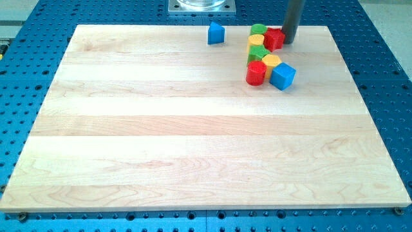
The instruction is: Push the hexagon slightly down
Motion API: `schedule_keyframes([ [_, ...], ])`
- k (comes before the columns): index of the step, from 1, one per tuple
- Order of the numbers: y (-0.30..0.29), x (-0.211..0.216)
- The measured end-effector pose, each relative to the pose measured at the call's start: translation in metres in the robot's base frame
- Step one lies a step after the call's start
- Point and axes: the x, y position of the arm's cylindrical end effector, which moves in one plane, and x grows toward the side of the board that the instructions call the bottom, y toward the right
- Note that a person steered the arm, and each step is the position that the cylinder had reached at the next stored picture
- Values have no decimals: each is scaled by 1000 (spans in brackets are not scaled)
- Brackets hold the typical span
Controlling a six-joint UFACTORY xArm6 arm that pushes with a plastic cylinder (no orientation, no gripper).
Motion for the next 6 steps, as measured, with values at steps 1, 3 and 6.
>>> schedule_keyframes([
  [1,-26,0],
  [3,4,15],
  [6,-77,124],
])
